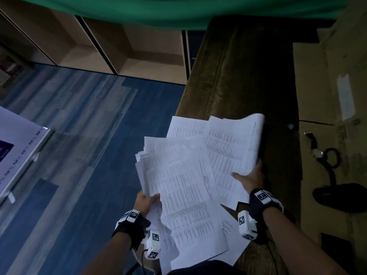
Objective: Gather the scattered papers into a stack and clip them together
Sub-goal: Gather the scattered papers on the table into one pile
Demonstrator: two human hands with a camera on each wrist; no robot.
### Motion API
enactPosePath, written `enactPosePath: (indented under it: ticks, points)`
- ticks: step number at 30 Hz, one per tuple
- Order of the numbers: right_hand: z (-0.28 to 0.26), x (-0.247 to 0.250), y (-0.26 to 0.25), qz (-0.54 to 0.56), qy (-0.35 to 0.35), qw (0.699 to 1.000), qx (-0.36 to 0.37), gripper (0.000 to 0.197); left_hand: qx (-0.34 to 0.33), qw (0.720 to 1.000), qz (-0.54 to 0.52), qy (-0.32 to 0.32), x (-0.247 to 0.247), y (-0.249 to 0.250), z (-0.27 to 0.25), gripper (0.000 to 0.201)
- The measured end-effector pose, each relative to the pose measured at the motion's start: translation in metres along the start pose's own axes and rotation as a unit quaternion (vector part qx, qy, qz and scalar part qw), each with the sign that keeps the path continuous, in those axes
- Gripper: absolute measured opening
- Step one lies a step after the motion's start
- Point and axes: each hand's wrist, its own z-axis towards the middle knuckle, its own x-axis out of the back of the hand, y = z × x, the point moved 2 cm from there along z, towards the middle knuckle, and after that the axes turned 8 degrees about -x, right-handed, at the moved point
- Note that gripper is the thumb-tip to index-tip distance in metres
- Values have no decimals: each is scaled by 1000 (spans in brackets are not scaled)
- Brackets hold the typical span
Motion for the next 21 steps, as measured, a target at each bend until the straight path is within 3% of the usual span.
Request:
enactPosePath:
  ticks: [2,8,16,19,21]
  points:
    - [-4,-7,-3,-7,-37,999,-2,111,0,1000,-2,-4,-1,2,-2,7]
    - [-9,8,-11,43,10,999,-11,107,7,1000,-8,-18,0,2,1,11]
    - [-38,82,-66,78,64,980,174,80,-15,997,-25,-74,-23,8,-2,14]
    - [-64,101,-84,153,36,961,229,68,-20,995,-21,-96,-31,14,-5,22]
    - [-70,96,-80,231,-14,948,219,70,-21,994,-2,-104,-36,18,-7,19]
